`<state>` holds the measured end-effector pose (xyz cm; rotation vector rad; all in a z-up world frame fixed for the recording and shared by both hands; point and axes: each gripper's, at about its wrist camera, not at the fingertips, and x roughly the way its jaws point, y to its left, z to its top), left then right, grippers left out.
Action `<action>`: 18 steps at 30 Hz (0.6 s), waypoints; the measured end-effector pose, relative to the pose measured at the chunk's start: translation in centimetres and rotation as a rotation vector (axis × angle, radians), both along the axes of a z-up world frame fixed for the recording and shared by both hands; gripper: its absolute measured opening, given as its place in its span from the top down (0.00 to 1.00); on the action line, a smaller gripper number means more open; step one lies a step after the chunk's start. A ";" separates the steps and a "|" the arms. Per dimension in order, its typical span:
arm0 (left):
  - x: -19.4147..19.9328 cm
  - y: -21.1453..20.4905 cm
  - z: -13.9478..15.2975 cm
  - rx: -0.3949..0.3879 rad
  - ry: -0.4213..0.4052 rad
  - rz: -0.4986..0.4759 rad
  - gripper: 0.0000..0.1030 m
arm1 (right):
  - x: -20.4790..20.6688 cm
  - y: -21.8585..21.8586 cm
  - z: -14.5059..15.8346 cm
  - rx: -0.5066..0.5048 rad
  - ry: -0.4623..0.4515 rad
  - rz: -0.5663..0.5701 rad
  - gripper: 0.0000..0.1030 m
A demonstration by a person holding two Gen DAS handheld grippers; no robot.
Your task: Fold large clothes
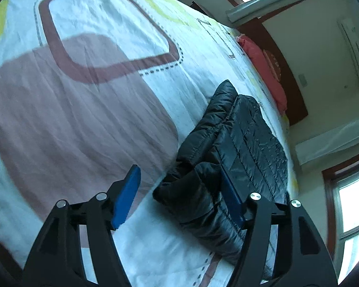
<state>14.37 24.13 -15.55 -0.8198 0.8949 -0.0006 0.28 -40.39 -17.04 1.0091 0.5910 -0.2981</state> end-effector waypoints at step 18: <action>-0.3 -9.4 7.9 0.658 -0.168 -0.271 0.37 | 9.3 11.4 5.9 -0.512 0.181 0.342 0.55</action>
